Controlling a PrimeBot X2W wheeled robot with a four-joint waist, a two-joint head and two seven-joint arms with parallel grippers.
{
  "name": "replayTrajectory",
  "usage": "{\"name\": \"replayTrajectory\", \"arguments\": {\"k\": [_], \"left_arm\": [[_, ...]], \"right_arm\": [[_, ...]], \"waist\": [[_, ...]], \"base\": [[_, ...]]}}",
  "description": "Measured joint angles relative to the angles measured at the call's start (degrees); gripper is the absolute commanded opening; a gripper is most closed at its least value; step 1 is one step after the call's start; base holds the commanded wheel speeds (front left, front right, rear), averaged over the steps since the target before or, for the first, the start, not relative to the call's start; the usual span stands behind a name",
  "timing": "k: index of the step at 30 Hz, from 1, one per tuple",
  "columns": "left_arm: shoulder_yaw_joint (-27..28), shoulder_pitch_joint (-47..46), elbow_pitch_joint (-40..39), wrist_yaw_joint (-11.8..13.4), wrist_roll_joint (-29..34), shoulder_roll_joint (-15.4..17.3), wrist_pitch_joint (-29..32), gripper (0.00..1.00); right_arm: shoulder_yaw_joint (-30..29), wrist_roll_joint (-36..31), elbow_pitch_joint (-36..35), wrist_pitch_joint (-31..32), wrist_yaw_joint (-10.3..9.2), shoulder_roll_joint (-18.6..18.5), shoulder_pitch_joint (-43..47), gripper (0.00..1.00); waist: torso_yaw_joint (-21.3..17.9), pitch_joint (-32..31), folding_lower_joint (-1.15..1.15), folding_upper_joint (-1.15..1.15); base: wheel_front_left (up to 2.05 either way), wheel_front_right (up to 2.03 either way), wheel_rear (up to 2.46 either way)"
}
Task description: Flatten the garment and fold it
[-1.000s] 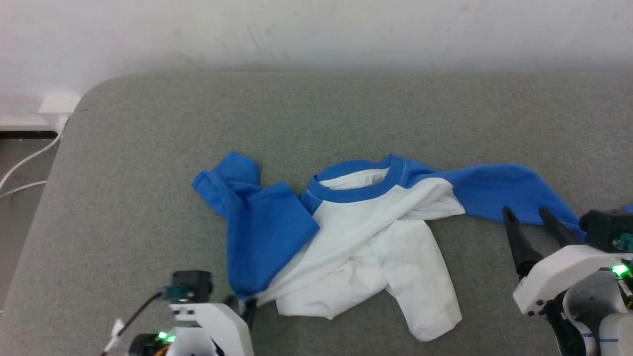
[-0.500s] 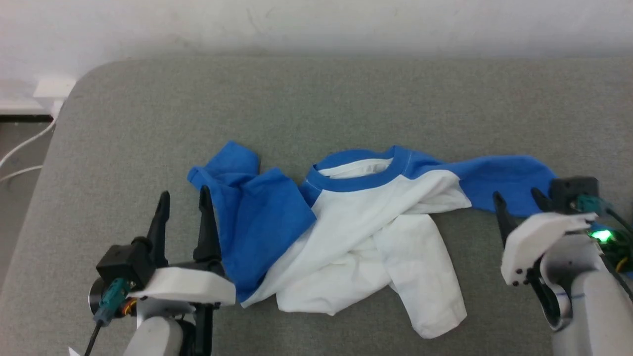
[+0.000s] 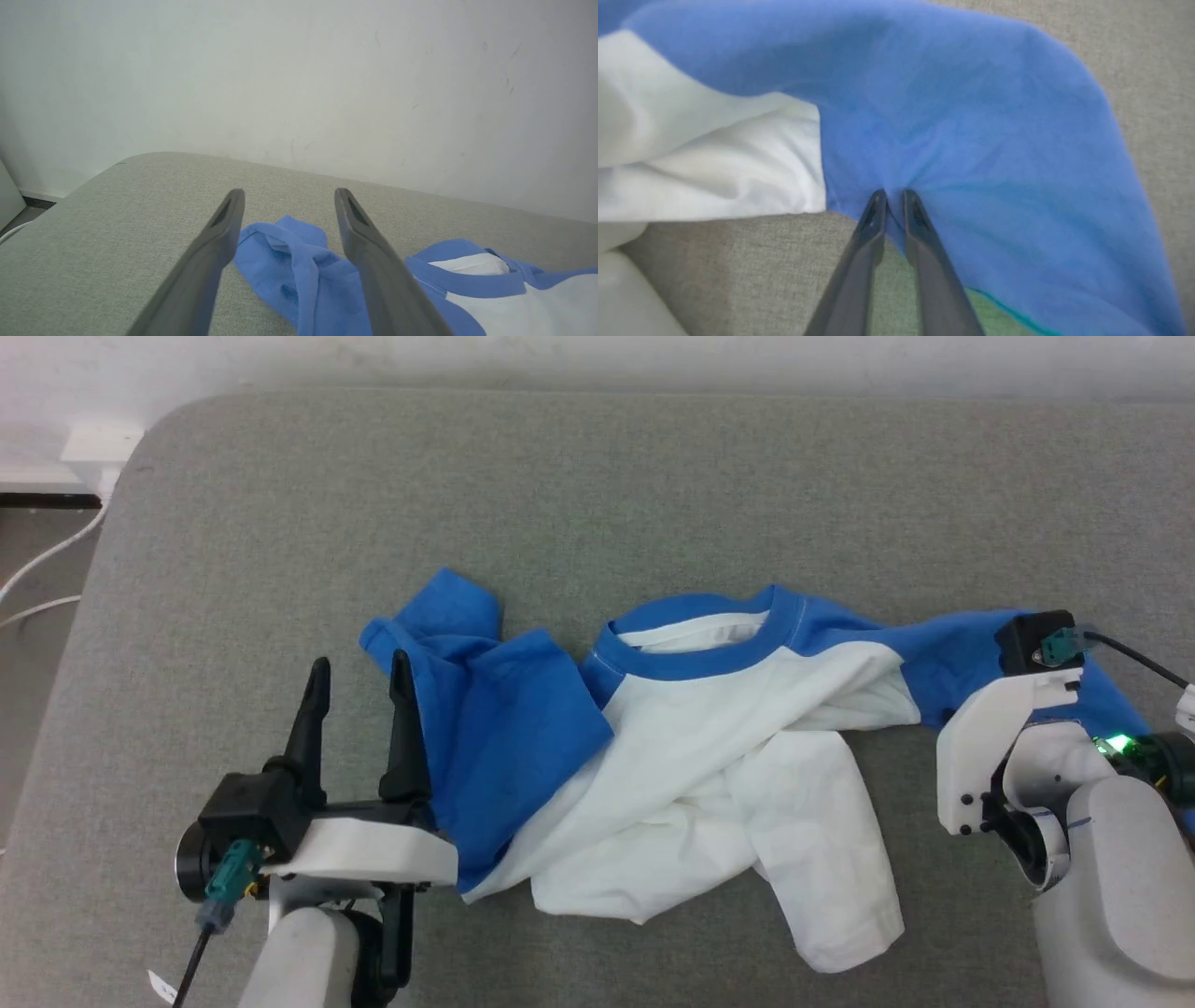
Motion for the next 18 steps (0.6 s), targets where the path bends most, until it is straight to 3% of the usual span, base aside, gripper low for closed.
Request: {"name": "replayTrajectory", "arguments": {"k": [4, 8, 12, 17, 18], "left_arm": [[1.33, 0.01, 1.36, -1.27, 0.62, -0.78, 0.00, 1.00], [2.44, 0.02, 2.57, -2.23, 1.33, -1.29, 0.00, 1.00], [3.08, 0.14, 3.08, -2.76, 2.09, -1.79, 0.00, 1.00], [3.48, 0.67, 3.76, -3.54, 2.42, -2.03, 0.00, 1.00], [3.38, 0.68, 3.88, -3.93, 2.64, -2.04, 0.00, 1.00]], "right_arm": [[0.23, 1.76, -1.18, 1.55, 0.10, -0.93, 0.96, 0.00], [-3.22, 1.96, -4.90, 2.00, 0.12, -2.72, 5.76, 0.00], [-12.13, -0.21, -9.65, 1.89, 0.09, -4.87, 12.73, 0.00], [-23.62, -2.64, -12.95, -1.41, 0.08, -4.02, 16.94, 0.00], [-24.63, -2.52, -13.07, -2.64, 0.08, -3.48, 17.03, 0.05]], "waist": [[-0.52, -0.50, 0.00, 0.00], [-1.04, -1.61, 0.00, 0.00], [-1.66, -3.03, -0.01, 0.00], [-3.02, -4.46, -0.01, 0.00], [-3.29, -4.67, -0.01, 0.00]], "base": [[0.00, 0.00, 0.00], [0.00, 0.00, 0.00], [0.00, 0.00, 0.00], [0.00, 0.00, 0.00], [0.00, 0.00, 0.00]]}}
